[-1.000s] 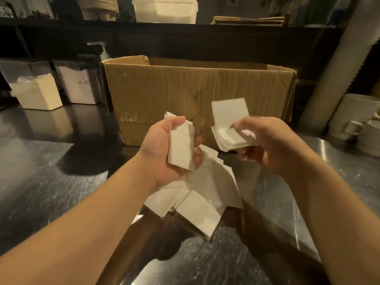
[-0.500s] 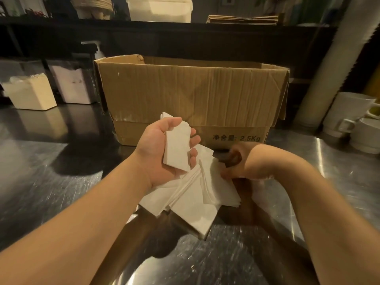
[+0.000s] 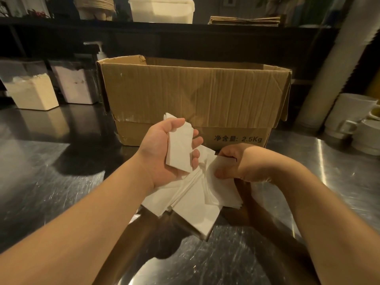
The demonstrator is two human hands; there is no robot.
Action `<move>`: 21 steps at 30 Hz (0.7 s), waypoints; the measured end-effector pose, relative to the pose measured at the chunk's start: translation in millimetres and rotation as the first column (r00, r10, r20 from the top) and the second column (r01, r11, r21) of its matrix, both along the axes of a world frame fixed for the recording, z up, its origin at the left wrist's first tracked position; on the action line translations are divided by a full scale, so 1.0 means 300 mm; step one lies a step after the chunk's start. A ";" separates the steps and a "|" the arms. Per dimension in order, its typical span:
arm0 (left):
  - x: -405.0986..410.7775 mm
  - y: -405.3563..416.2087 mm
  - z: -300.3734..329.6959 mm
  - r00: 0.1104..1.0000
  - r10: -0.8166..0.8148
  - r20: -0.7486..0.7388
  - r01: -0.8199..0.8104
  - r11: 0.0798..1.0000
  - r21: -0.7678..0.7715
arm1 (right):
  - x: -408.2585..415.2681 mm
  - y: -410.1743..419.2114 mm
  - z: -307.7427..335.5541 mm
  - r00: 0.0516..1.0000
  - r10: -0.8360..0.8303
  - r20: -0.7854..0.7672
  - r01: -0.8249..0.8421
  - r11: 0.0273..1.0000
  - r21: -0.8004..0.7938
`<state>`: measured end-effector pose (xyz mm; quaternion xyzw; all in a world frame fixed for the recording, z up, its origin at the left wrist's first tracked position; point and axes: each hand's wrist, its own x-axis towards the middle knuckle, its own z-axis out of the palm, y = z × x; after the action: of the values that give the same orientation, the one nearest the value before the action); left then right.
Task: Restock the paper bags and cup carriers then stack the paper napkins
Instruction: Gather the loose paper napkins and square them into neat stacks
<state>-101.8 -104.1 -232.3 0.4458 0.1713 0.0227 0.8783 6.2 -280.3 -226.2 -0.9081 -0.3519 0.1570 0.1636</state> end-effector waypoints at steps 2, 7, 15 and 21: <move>0.001 0.001 -0.001 1.000 0.000 0.002 0.000 1.000 0.000 | 0.004 -0.003 0.003 1.000 0.004 0.017 -0.005 0.998 0.055; 0.004 0.009 -0.003 1.000 -0.017 0.023 0.017 1.000 -0.003 | 0.006 -0.043 0.030 0.945 0.138 -0.296 0.004 0.902 0.432; 0.005 -0.015 -0.023 0.956 -0.291 0.032 0.289 0.956 0.056 | -0.047 -0.007 0.027 0.910 0.272 -0.312 0.091 0.605 0.791; 0.003 -0.040 -0.034 0.923 -0.377 0.081 0.377 0.926 0.013 | -0.066 0.027 0.002 0.941 0.136 -0.309 0.169 0.604 0.779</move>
<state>-100.9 -116.0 -242.5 0.4678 0.0464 -0.1285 0.8732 -13.7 -272.3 -225.8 -0.7020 -0.3427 0.1351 0.6095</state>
